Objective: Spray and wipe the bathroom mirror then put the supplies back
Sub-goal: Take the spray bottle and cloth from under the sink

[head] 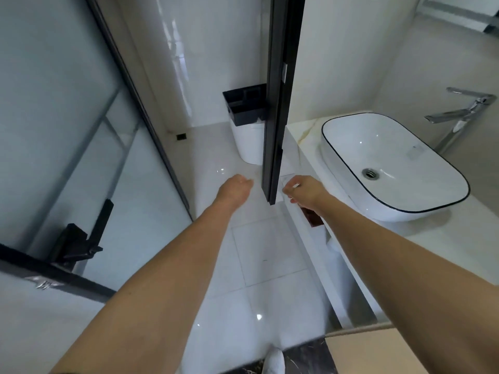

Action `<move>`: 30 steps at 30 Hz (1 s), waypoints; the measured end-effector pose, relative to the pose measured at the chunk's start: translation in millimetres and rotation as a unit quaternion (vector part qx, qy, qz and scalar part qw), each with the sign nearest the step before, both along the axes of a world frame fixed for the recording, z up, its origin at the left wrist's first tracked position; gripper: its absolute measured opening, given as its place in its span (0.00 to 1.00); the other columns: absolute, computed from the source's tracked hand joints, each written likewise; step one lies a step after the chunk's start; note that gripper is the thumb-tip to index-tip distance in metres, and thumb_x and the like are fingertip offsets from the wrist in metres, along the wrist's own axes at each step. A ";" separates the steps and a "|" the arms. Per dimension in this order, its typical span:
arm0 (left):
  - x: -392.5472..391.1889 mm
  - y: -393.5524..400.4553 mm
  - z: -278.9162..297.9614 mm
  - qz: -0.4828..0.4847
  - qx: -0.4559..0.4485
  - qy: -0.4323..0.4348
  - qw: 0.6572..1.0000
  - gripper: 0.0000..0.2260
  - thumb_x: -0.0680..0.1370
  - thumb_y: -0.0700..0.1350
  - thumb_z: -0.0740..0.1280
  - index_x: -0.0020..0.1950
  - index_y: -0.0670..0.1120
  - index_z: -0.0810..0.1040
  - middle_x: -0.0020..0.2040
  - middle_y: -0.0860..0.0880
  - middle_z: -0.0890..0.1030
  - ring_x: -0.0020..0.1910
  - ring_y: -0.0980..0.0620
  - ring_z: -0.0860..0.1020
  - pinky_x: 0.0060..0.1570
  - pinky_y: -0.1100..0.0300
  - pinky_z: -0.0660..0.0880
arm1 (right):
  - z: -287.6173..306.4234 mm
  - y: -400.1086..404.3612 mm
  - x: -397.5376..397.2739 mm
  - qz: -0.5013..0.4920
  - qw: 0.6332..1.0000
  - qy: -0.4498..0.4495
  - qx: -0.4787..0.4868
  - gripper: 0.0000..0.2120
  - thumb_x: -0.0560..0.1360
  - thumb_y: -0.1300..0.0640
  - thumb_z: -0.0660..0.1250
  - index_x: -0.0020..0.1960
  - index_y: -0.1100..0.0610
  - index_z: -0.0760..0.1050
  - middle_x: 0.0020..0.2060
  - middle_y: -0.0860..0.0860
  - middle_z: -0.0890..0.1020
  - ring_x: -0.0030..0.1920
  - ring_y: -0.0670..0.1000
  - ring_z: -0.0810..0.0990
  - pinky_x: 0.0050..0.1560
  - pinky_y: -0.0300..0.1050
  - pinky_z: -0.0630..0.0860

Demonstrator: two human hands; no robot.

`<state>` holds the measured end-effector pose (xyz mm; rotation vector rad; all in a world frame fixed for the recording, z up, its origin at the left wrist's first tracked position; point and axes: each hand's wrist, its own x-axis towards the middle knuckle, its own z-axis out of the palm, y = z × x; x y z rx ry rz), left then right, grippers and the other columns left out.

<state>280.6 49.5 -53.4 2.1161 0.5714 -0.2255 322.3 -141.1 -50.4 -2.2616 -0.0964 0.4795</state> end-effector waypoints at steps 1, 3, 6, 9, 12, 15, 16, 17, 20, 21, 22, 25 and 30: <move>6.8 0.6 -5.9 0.001 0.002 -0.001 1.000 0.16 0.83 0.51 0.60 0.63 0.42 0.77 0.57 0.42 0.79 0.59 0.41 0.77 0.59 0.50 0.75 | -4.7 1.4 4.5 0.000 1.000 0.003 0.001 0.06 0.78 0.52 0.68 0.51 0.54 0.78 0.49 0.53 0.82 0.54 0.55 0.82 0.49 0.44 0.78; 20.6 0.8 -19.0 -0.002 0.004 0.005 1.000 0.13 0.84 0.52 0.60 0.59 0.44 0.76 0.55 0.44 0.77 0.56 0.43 0.77 0.59 0.51 0.75 | -16.2 3.7 14.4 -0.004 1.000 0.010 0.001 0.07 0.78 0.52 0.68 0.52 0.55 0.79 0.49 0.53 0.82 0.54 0.55 0.82 0.53 0.46 0.79; 38.0 1.1 -41.9 -0.006 0.001 0.009 1.000 0.18 0.83 0.54 0.60 0.67 0.45 0.75 0.65 0.44 0.77 0.63 0.44 0.76 0.64 0.54 0.73 | -36.9 6.8 28.4 -0.014 1.000 0.012 -0.016 0.05 0.77 0.48 0.68 0.47 0.48 0.77 0.51 0.52 0.82 0.52 0.54 0.83 0.56 0.51 0.81; 51.7 3.1 -65.0 -0.018 -0.006 0.018 1.000 0.22 0.83 0.55 0.60 0.74 0.46 0.70 0.71 0.45 0.74 0.68 0.45 0.72 0.64 0.59 0.68 | -59.6 12.7 41.1 -0.028 0.999 0.010 -0.023 0.09 0.78 0.49 0.67 0.53 0.53 0.79 0.50 0.54 0.83 0.52 0.54 0.82 0.52 0.47 0.79; 68.3 7.3 -92.8 -0.027 -0.012 0.027 0.999 0.23 0.84 0.55 0.59 0.75 0.47 0.69 0.72 0.45 0.73 0.69 0.46 0.72 0.59 0.62 0.66 | -91.3 22.0 51.5 -0.045 0.998 0.013 -0.031 0.12 0.79 0.49 0.67 0.57 0.56 0.79 0.51 0.55 0.84 0.53 0.55 0.81 0.52 0.45 0.77; 86.9 13.0 -130.9 -0.031 -0.007 0.025 0.999 0.22 0.83 0.55 0.60 0.75 0.47 0.69 0.72 0.45 0.73 0.69 0.46 0.72 0.57 0.62 0.64 | -135.1 34.1 62.8 -0.055 0.998 0.018 -0.039 0.12 0.78 0.49 0.66 0.56 0.55 0.78 0.50 0.55 0.85 0.53 0.55 0.82 0.55 0.46 0.78; 93.4 14.3 -146.8 -0.034 -0.005 0.022 0.999 0.22 0.83 0.54 0.60 0.75 0.47 0.69 0.72 0.45 0.73 0.69 0.46 0.72 0.58 0.62 0.64 | -152.6 37.4 66.6 -0.062 0.997 0.020 -0.036 0.11 0.78 0.49 0.67 0.56 0.54 0.78 0.50 0.55 0.85 0.53 0.54 0.82 0.55 0.47 0.79; 100.3 15.0 -163.6 -0.037 -0.003 0.018 0.999 0.22 0.83 0.54 0.60 0.75 0.47 0.69 0.72 0.45 0.73 0.69 0.46 0.72 0.58 0.62 0.65 | -170.1 40.2 70.3 -0.069 0.997 0.018 -0.032 0.11 0.78 0.49 0.67 0.56 0.54 0.78 0.50 0.55 0.85 0.53 0.54 0.82 0.55 0.46 0.78; 119.8 13.9 -218.1 -0.051 0.004 0.011 0.999 0.21 0.84 0.55 0.59 0.75 0.48 0.69 0.71 0.45 0.73 0.68 0.45 0.73 0.57 0.61 0.66 | -227.5 45.7 81.3 -0.082 0.996 0.005 -0.024 0.12 0.78 0.50 0.66 0.57 0.55 0.79 0.49 0.54 0.85 0.53 0.54 0.82 0.54 0.46 0.78; 125.5 12.0 -237.9 -0.055 0.003 0.009 0.998 0.21 0.84 0.55 0.59 0.75 0.48 0.69 0.71 0.45 0.74 0.68 0.45 0.73 0.56 0.61 0.66 | -247.6 46.1 85.0 -0.085 0.996 0.001 -0.024 0.12 0.78 0.50 0.66 0.57 0.55 0.79 0.49 0.54 0.85 0.53 0.53 0.82 0.54 0.45 0.77; 130.3 9.6 -258.1 -0.060 0.003 0.007 0.998 0.21 0.84 0.55 0.59 0.75 0.48 0.69 0.71 0.45 0.74 0.68 0.45 0.73 0.56 0.61 0.66 | -267.7 46.0 88.6 -0.087 0.996 -0.002 -0.024 0.12 0.78 0.50 0.66 0.57 0.55 0.79 0.49 0.54 0.85 0.53 0.53 0.82 0.53 0.44 0.77; 141.9 1.3 -320.3 -0.070 0.001 -0.004 0.998 0.21 0.84 0.54 0.59 0.75 0.48 0.69 0.71 0.45 0.74 0.67 0.45 0.73 0.56 0.61 0.66 | -326.3 41.6 100.3 -0.093 0.995 -0.011 -0.027 0.12 0.78 0.50 0.66 0.56 0.55 0.78 0.49 0.54 0.85 0.52 0.54 0.82 0.50 0.43 0.75; 159.1 -9.0 -412.5 -0.082 -0.014 -0.025 0.996 0.20 0.84 0.53 0.60 0.74 0.48 0.70 0.71 0.45 0.74 0.67 0.46 0.73 0.58 0.60 0.68 | -412.9 25.5 116.8 -0.115 0.992 -0.037 -0.039 0.12 0.78 0.49 0.66 0.57 0.55 0.78 0.49 0.53 0.84 0.50 0.54 0.81 0.47 0.42 0.73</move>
